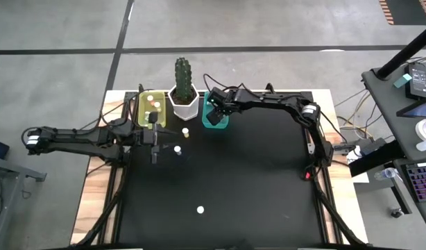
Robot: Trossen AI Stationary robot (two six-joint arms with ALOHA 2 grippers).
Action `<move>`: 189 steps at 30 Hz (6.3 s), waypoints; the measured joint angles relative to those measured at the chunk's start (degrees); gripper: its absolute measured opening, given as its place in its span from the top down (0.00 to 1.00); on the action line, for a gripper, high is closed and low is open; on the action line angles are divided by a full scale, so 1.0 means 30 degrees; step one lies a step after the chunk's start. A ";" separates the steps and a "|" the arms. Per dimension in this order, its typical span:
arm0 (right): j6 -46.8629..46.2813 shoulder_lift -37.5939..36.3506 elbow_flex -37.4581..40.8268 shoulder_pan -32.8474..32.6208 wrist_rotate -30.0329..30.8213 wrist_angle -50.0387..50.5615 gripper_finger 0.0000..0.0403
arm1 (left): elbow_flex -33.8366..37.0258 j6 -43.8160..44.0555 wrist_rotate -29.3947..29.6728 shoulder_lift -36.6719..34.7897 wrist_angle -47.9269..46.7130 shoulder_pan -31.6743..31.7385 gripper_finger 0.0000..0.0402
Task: Pick and place medicine bottles into bin by pill shape (circle, oval)
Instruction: Put the big orange capsule bottle into the blue bin, then put the yellow tablet bottle into the yellow bin
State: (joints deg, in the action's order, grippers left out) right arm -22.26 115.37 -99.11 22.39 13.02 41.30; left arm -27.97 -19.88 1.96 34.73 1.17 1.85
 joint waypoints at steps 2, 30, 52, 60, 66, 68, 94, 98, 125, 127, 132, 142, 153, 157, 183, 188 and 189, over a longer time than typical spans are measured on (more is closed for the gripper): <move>0.0000 -0.0007 0.0000 0.0000 0.0000 0.0007 0.49 | 0.0000 -0.0007 0.0000 0.0039 0.0008 0.0000 0.62; -0.0117 -0.0007 0.0366 0.0000 0.0009 -0.0031 0.49 | 0.0000 -0.0007 0.0000 0.0010 0.0040 0.0000 0.62; -0.0066 -0.0275 0.0714 -0.0007 0.0015 0.0007 0.36 | 0.0000 -0.0007 0.0000 0.0039 0.0036 0.0000 0.62; 0.0260 -0.1840 0.0721 -0.0455 0.0016 0.0184 0.36 | 0.0000 -0.0007 0.0000 0.0038 0.0040 0.0000 0.62; 0.0748 -0.3550 0.0721 -0.1432 0.0087 0.1574 0.38 | -0.0007 -0.0007 0.0000 0.0039 0.0134 0.0004 0.62; 0.0868 -0.4023 0.0758 -0.1999 0.0176 0.2007 0.39 | -0.0007 0.0000 0.0000 0.0039 0.0146 0.0000 0.62; 0.4337 -1.2259 1.2191 -1.0272 0.4724 -0.6662 0.45 | 0.0117 0.3969 -0.0036 0.1111 0.1683 -0.0015 0.62; 0.6527 -1.4091 1.5355 -1.0506 0.4521 -1.0623 0.46 | 0.0160 0.5609 -0.0056 0.1955 0.1602 -0.0015 0.62; 1.1426 -2.3957 2.4612 -1.0294 0.3512 -2.0028 0.46 | -0.4677 1.7380 0.1184 0.8909 -0.6924 0.0280 0.62; 1.1650 -2.4085 2.4705 -1.0287 0.3512 -1.9985 0.46 | -0.5590 1.7869 0.1548 0.9800 -0.8411 0.0457 0.62; 1.1875 -2.4042 2.4720 -1.0287 0.3519 -1.9983 0.46 | -0.7591 1.8179 0.1684 1.2066 -1.0612 0.1287 0.62; 1.2031 -2.4042 2.4720 -1.0287 0.3519 -1.9574 0.46 | -0.9275 1.8190 0.2200 1.5522 -1.1887 0.4004 0.62; 1.2182 -2.4035 2.4720 -1.0017 0.3535 -1.9277 0.46 | -0.9245 1.8573 0.3875 1.6293 -1.2044 0.5203 0.62; 1.2152 -2.4035 2.4723 -0.9788 0.3534 -1.9263 0.46 | -0.9238 1.9016 0.4379 1.6293 -1.2043 0.5238 0.62; 1.1977 -2.4035 2.4990 -0.9325 0.3534 -1.9271 0.46 | -0.8663 1.9059 0.3585 1.6461 -1.2013 0.5231 0.43; 1.2080 -2.4035 2.4990 -0.9320 0.3534 -1.9278 0.46 | -0.8663 1.9166 0.3592 1.6829 -1.1927 0.5231 0.43; 1.2080 -2.4035 2.4990 -0.9322 0.3534 -1.9271 0.46 | -0.8663 1.9176 0.3607 1.6938 -1.1917 0.5231 0.43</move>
State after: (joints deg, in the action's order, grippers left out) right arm 13.98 43.27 -24.14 -5.57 23.62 -16.51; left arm -53.95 37.65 12.78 85.55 -34.58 17.54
